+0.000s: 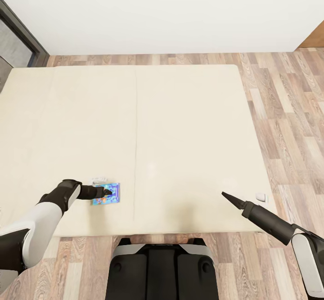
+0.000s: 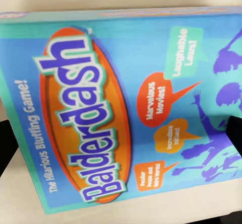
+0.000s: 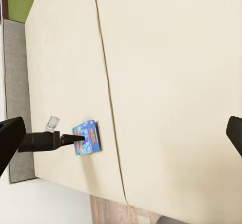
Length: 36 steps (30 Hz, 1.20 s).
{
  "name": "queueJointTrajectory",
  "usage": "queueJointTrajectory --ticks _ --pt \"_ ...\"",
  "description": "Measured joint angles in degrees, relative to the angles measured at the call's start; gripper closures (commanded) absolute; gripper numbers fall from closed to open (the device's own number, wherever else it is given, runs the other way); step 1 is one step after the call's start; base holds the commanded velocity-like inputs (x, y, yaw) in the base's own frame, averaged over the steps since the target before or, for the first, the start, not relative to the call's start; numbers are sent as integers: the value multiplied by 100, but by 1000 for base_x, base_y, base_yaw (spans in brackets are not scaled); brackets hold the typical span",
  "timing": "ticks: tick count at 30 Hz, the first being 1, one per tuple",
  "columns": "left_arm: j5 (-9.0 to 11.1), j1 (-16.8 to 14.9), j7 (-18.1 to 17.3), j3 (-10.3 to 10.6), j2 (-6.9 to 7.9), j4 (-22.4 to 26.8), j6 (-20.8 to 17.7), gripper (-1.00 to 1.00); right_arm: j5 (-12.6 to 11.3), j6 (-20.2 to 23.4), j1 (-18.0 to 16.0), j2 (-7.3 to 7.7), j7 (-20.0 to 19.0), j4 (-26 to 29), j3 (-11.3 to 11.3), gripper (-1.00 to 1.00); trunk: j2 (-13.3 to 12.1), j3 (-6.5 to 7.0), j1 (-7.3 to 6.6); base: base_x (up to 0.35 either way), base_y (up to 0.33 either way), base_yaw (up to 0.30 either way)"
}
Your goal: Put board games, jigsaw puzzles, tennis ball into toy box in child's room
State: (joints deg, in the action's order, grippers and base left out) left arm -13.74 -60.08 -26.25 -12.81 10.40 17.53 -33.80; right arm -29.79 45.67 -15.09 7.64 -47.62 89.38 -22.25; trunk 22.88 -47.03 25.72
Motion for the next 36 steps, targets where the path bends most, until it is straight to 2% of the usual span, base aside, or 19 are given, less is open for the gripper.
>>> queueJointTrajectory --ticks 21,27,36 --pt "-7 0 -7 -4 -41 1 5 -100 -48 16 0 17 -8 -1 -16 -100 0 0 0 0 13 0" --pt "-6 -1 -6 -4 -123 2 3 -100 -44 16 0 15 -7 -1 -19 -100 0 0 0 0 78 0" --pt "-9 -1 -6 -5 -140 2 5 -100 -25 16 0 11 -1 0 -10 -100 0 0 0 0 8 0"
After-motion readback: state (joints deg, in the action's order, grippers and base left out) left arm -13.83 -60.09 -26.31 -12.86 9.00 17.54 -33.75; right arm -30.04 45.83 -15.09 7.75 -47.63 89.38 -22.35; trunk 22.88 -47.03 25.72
